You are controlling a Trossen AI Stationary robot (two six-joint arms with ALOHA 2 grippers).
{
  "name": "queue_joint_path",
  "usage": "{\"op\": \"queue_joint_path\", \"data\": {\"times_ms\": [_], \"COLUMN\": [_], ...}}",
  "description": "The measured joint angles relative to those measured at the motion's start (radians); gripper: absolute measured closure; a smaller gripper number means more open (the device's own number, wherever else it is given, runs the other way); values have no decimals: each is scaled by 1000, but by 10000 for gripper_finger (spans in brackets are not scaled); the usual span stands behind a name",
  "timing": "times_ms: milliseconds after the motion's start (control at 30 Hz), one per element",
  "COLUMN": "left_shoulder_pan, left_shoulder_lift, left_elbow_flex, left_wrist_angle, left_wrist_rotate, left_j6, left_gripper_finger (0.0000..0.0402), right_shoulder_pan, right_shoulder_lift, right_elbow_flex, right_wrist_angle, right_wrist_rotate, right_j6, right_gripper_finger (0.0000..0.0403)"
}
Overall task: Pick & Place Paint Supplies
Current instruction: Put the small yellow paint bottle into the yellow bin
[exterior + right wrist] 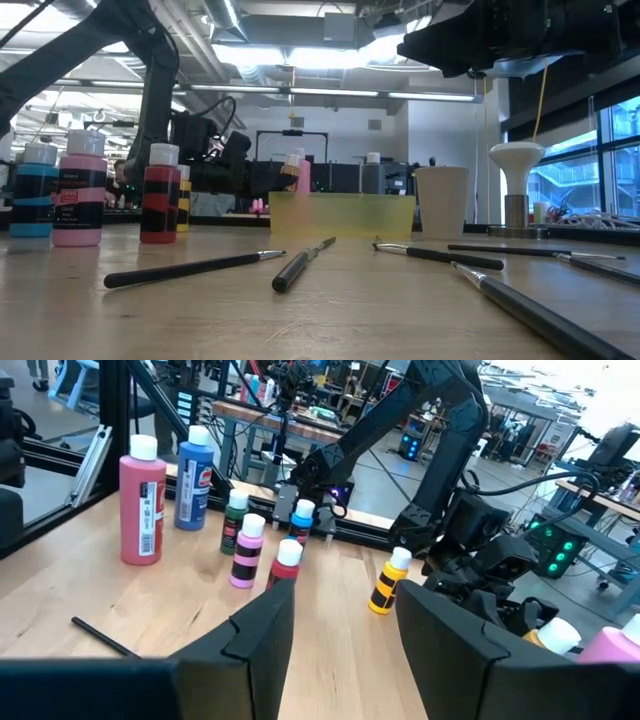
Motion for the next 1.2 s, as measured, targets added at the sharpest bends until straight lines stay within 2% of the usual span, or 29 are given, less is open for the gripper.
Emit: {"op": "queue_joint_path", "data": {"times_ms": [467, 767, 867, 967, 1033, 1200], "left_shoulder_pan": [-1, -2, -2, -2, -2, -2], "left_shoulder_lift": [0, 0, 0, 1, 1, 1], "left_elbow_flex": [0, 0, 0, 0, 0, -1], "left_wrist_angle": [-2, -3, -5, -5, -5, -5], "left_wrist_rotate": [-1, 0, 1, 0, 0, 1], "left_j6": [0, 0, 11, 16, 17, 26], "left_gripper_finger": [256, 235, 234, 235, 235, 233], "right_shoulder_pan": [0, 12, 14, -4, -36, -174], "right_shoulder_lift": [0, 0, 1, 1, 1, 60], "right_elbow_flex": [0, 0, 6, 83, 160, 378], "right_wrist_angle": [0, -24, -20, -73, -201, -489], "right_wrist_rotate": [0, -3, 35, 168, 188, 15], "right_j6": [0, -1, -71, -76, -77, 26], "right_gripper_finger": [224, 224, 224, 228, 235, 253]}}
